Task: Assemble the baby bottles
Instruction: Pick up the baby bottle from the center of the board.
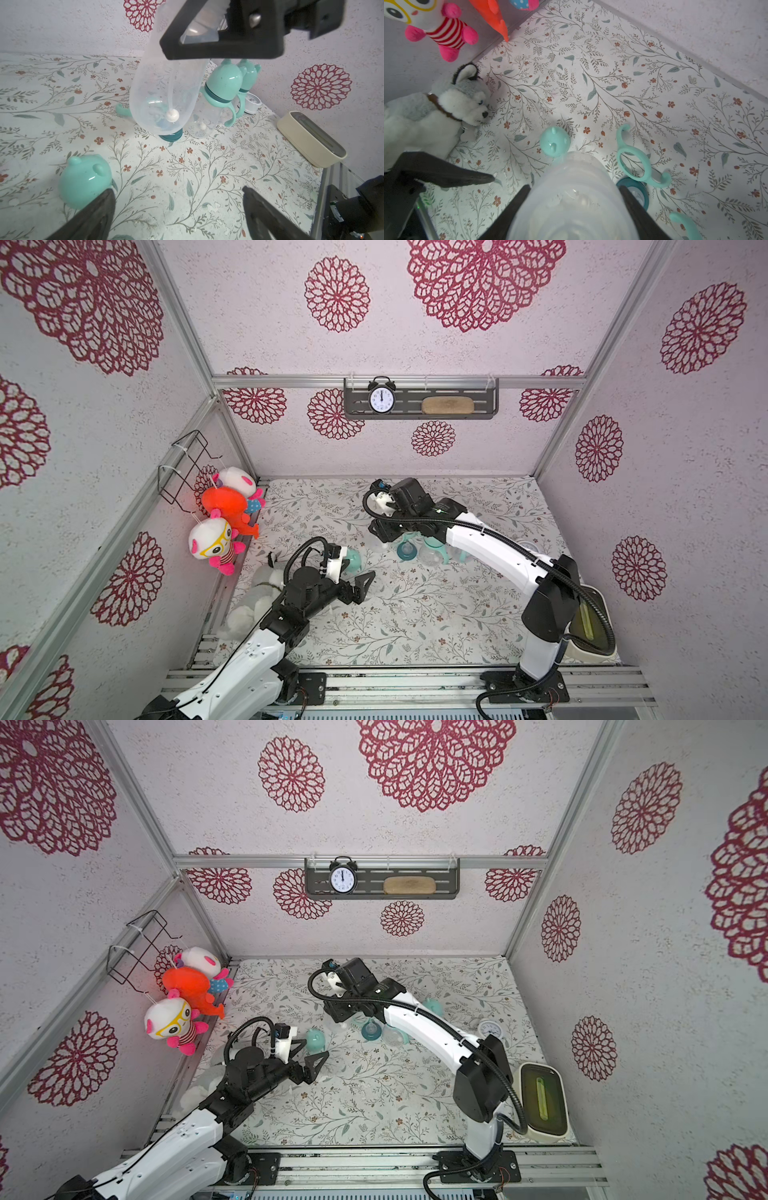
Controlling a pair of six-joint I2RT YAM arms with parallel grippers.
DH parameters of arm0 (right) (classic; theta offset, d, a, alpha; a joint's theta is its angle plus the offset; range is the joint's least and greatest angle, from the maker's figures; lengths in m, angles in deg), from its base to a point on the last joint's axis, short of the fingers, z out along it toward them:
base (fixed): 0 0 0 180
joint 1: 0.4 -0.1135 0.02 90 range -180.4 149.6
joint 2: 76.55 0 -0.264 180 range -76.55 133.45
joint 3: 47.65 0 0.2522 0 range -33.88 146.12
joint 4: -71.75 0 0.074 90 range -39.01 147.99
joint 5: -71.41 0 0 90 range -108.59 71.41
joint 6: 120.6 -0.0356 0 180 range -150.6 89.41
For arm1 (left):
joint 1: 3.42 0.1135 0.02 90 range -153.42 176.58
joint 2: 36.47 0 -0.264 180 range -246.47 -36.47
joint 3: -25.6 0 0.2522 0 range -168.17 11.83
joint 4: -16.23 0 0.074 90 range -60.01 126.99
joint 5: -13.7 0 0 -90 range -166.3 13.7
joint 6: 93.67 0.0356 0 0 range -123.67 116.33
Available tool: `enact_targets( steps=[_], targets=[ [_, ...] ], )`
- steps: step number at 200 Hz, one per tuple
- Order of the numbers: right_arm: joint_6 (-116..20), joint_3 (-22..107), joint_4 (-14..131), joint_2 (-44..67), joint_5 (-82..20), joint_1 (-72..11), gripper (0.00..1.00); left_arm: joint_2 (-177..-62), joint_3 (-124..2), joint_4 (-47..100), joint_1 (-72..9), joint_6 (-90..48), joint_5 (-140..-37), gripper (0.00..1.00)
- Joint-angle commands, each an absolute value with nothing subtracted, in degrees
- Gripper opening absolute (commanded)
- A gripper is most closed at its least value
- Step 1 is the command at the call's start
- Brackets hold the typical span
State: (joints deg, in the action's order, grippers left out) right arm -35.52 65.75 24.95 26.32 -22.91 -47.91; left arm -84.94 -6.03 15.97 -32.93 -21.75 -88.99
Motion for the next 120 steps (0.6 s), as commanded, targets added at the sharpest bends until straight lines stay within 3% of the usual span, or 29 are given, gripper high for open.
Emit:
enact_targets(
  steps=[1, 120],
  targets=[
    [-37.46, 67.69, 20.17, 22.21, -23.68, -49.37, 0.56, -85.83, -6.04, 10.75, -35.57, -16.49, -86.62, 0.98],
    [-42.92, 57.81, 23.74, 10.49, -26.54, -54.06, 0.56, -89.28, -4.87, -1.36, -39.98, -10.25, -87.41, 0.98]
  ],
)
